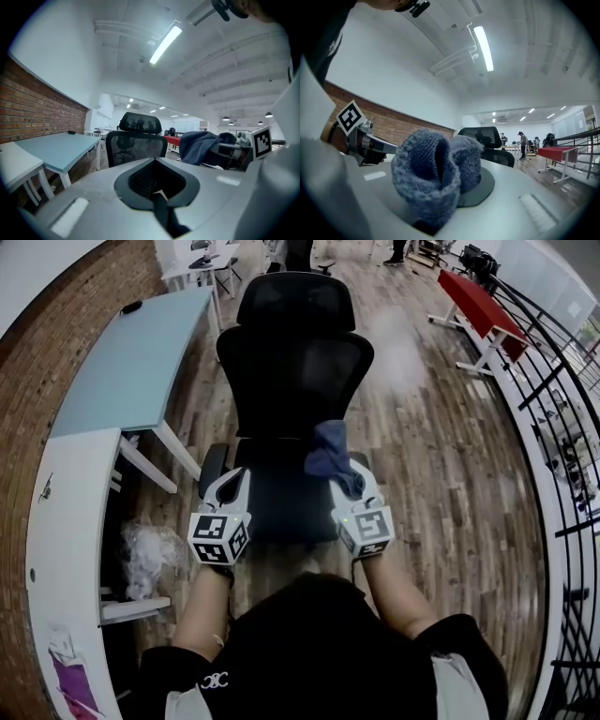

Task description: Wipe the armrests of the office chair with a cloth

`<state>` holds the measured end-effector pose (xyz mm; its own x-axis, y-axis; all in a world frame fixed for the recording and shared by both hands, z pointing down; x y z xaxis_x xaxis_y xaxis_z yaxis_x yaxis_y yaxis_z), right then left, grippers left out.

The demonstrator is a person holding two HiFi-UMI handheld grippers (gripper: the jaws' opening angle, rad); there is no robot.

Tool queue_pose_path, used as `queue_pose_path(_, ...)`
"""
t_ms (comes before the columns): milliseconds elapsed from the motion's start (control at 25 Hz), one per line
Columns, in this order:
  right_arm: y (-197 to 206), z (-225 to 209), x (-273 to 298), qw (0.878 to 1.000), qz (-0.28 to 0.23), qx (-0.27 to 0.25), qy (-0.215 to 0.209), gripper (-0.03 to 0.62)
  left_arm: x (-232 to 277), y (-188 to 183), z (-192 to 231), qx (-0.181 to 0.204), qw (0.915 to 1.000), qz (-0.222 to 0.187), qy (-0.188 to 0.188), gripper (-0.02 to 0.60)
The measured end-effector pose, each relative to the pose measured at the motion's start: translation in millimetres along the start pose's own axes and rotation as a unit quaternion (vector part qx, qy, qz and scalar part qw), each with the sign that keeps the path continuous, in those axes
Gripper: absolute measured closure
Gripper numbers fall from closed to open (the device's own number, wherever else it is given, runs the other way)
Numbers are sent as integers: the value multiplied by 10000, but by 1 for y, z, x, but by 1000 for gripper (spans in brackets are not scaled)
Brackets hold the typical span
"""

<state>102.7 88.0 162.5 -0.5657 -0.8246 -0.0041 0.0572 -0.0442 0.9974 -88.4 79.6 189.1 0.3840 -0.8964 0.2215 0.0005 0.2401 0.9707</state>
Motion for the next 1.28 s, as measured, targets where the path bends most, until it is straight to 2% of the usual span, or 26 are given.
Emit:
queue_pose_path(360, -9, 130, -83, 9987, -268, 296, 326, 546, -154, 53, 26, -24, 9999, 133, 41, 575)
queue_pose_path(600, -12, 197, -140, 9973, -77, 474, 551, 546, -227, 75, 28, -150, 9992, 298, 214, 575)
queue_pose_path(840, -22, 222, -180, 9961, -81, 502, 724, 546, -266, 80, 14, -230, 9987, 283, 364, 575)
queue_pose_path(1000, -30, 231, -212, 9960, -211, 496, 708, 548, -286, 80, -7, -143, 9986, 289, 414, 575)
queue_pose_path(1280, -31, 247, -293, 9960, -250, 528, 683, 546, -335, 85, -75, -7, 9986, 213, 492, 575)
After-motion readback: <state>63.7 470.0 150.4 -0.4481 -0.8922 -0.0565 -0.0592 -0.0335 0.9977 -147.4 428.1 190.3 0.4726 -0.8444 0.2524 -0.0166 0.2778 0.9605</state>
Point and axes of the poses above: the fingertips, and each gripper's own axes: x forward along the fingers, z to its left, y out of its underside, the point moved 2 cm from there along -x, backward along the fingers, and after that the axes turned 8 degrees about -y, right-handed, at the moved point
